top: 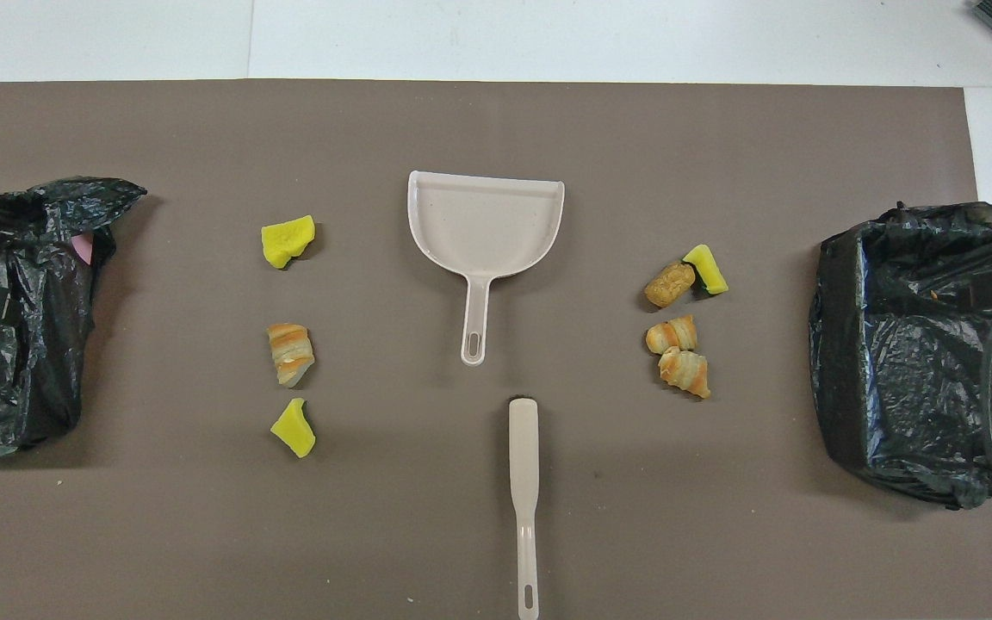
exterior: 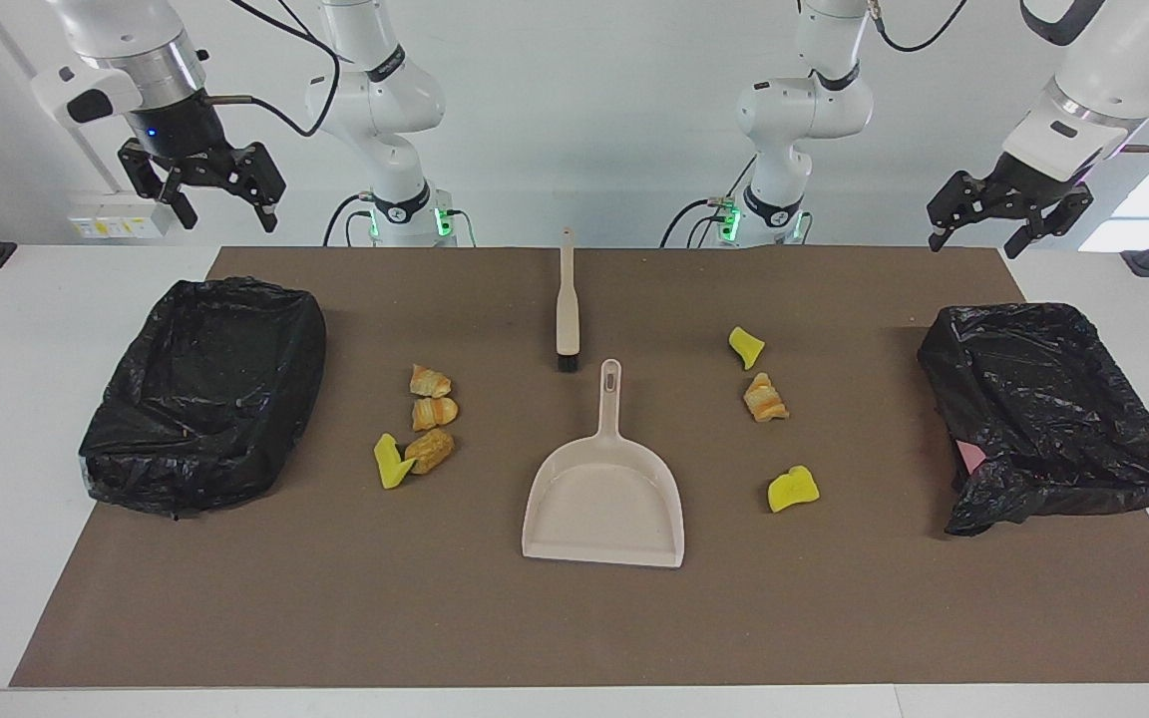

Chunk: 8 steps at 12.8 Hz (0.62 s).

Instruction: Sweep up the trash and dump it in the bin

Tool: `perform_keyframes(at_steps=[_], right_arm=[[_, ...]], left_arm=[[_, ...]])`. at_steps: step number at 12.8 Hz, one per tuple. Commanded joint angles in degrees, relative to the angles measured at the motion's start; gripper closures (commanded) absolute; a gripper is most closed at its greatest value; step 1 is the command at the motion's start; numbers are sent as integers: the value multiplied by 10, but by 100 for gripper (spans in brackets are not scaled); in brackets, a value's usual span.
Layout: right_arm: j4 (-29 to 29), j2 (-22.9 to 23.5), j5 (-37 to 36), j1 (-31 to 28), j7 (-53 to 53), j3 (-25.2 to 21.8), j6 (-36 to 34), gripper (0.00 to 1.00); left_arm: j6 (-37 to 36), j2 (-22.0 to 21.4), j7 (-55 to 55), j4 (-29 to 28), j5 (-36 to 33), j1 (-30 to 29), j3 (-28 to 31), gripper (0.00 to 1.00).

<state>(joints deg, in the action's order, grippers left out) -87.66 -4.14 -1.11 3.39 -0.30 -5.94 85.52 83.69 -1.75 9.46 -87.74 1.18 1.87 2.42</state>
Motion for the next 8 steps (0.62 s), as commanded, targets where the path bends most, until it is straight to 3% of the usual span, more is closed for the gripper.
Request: perform_keyframes(at_steps=[1, 8], right_arm=[[-13, -11, -6, -2, -17, 1, 1, 0], [-16, -14, -3, -2, -16, 1, -1, 0]], left_arm=[[-5, -11, -1, -8, -4, -2, 0, 0], [-11, -12, 2, -9, -3, -1, 0, 0]])
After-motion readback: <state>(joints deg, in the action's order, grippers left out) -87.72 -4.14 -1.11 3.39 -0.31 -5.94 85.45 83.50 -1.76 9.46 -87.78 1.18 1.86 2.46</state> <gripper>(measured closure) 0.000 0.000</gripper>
